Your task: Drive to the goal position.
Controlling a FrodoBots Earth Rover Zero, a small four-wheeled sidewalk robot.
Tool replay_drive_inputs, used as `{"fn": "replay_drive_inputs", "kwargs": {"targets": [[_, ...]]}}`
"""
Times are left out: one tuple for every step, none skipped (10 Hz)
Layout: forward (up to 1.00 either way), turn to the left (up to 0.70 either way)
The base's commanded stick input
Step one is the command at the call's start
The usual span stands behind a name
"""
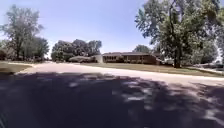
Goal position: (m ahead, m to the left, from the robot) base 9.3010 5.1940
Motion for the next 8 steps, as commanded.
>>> {"fn": "replay_drive_inputs", "kwargs": {"targets": [[0.70, 0.00], [0.70, 0.00], [0.70, 0.00], [0.70, 0.00], [0.70, 0.00], [0.70, 0.00], [0.70, 0.00], [0.70, 0.00]]}}
